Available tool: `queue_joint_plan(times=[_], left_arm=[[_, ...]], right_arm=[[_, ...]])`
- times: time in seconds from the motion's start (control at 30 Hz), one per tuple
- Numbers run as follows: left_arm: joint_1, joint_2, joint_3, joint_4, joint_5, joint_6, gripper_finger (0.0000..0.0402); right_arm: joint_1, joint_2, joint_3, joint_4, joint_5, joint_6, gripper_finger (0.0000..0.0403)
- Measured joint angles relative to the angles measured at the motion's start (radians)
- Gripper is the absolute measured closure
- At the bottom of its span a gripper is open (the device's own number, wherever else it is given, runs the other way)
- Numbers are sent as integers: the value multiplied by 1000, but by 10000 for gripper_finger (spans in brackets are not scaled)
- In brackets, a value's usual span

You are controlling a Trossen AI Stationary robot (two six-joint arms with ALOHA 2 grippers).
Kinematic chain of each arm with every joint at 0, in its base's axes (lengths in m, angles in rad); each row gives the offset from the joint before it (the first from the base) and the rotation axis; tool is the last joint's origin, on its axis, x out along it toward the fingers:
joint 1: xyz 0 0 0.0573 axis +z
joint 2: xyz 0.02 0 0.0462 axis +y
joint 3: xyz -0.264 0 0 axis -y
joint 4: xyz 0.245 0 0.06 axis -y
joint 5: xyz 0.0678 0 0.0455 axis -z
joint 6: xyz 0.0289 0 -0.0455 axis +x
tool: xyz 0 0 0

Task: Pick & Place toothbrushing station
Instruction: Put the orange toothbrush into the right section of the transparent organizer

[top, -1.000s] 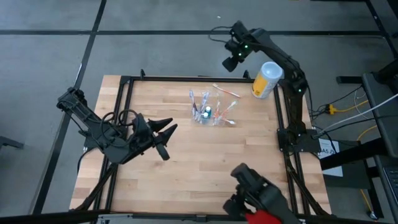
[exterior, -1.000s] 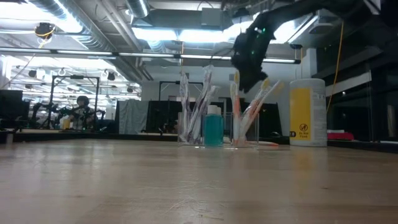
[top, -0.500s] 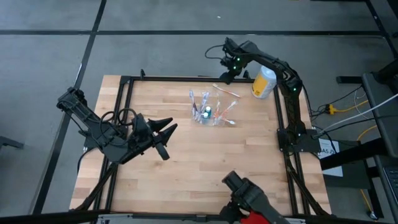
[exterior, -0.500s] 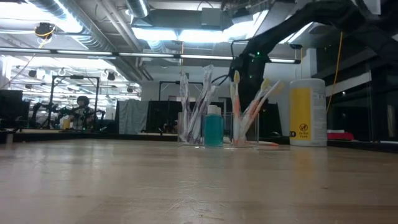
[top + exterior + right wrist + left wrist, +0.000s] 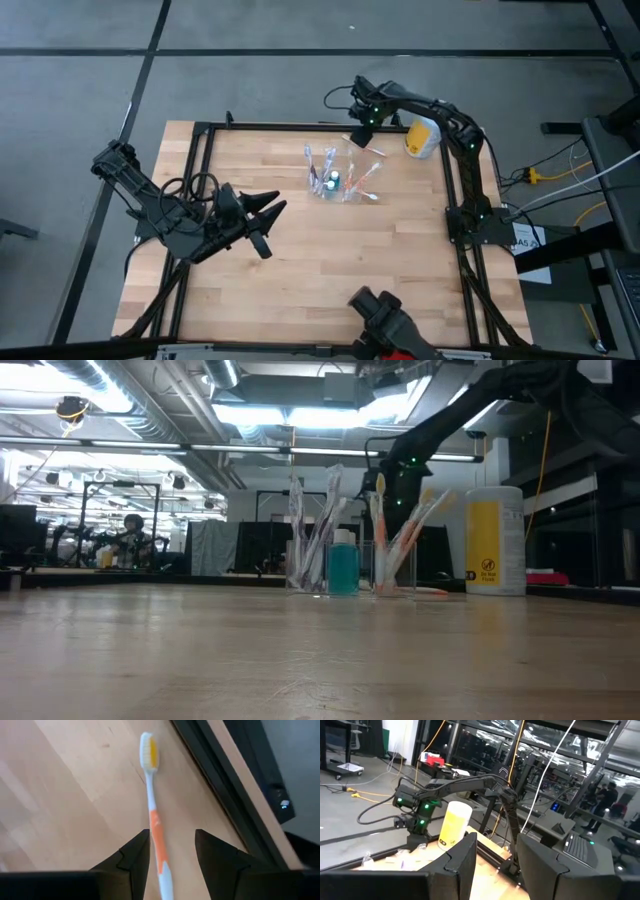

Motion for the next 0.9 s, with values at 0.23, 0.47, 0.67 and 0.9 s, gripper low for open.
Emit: queue_joint_plan(times=[0.23,0.47,0.67,0.9], left_arm=[[0,0,0,27,6,7,265],[0,0,0,60,6,34,265],[0,0,0,84,6,45,265],[0,0,0,106,6,77,265]], right_arm=[[28,5,-3,39,35,-44,243],[36,54,-3,55,21,-18,243],[19,81,-3,30,-14,5,243],[-9,84,-3,16,-44,5,243]])
